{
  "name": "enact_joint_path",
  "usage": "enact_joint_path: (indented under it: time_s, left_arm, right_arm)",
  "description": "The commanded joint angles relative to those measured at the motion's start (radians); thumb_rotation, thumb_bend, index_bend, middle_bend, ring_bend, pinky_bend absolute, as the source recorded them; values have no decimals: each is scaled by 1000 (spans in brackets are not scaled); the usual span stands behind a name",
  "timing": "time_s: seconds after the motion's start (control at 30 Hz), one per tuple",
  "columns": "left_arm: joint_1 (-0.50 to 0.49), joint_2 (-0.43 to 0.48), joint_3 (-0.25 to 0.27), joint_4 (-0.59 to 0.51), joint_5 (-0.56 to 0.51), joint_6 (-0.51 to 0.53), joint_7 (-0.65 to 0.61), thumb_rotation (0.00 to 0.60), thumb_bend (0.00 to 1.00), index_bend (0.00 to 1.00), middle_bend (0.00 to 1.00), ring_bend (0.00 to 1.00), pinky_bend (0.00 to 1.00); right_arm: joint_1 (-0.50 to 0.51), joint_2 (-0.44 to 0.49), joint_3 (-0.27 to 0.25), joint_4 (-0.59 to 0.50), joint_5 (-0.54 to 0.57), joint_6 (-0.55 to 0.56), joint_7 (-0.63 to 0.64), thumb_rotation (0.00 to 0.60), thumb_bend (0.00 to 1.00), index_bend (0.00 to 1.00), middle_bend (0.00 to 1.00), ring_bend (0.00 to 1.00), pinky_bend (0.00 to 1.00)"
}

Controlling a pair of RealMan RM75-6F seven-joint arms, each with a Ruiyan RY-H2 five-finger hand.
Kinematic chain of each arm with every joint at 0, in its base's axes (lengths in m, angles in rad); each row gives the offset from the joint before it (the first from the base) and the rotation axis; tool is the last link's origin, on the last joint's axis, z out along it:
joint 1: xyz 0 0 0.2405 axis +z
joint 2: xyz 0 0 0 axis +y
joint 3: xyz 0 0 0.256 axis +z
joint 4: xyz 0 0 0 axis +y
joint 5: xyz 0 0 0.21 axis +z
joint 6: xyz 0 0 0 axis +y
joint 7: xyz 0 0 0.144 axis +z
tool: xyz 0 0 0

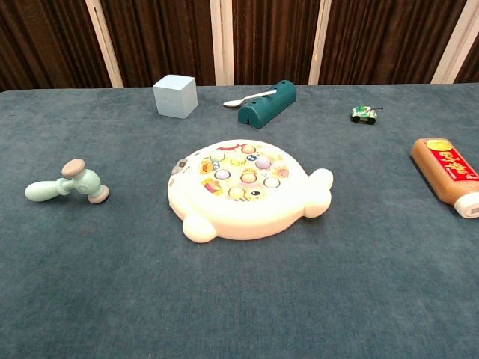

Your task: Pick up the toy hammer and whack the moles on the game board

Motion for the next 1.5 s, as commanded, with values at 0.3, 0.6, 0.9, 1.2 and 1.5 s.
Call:
enact_joint_path:
  time_s: [0.3,0.6,0.9,1.2,1.5]
  left_arm:
    - [-130,30,-101,-121,-147,-160,120,600,125,124,0,0,14]
    - [-315,-29,-213,-145,-454,-305,343,600,229,275,49,0,37]
    - [-454,-147,-246,-57,-720,-344,480,600,318,391,122,0,50]
    - [-526,-234,-218,11,-810,-338,535,600,400,424,132,0,50]
    - [-555,-277,-187,46,-830,-339,528,600,449,443,133,0,50]
  right_arm:
    - [2,3,1,-3,6,-11,17,600,191,0,0,0,0]
    - [5,4,3,-7,13,-20,34,600,191,0,0,0,0]
    - [8,7,7,-3,23,-29,61,600,191,0,0,0,0]
    - [10,8,6,-2,23,-34,72,600,191,0,0,0,0]
    - [10,9,6,-3,22,-34,74,600,191,0,0,0,0]
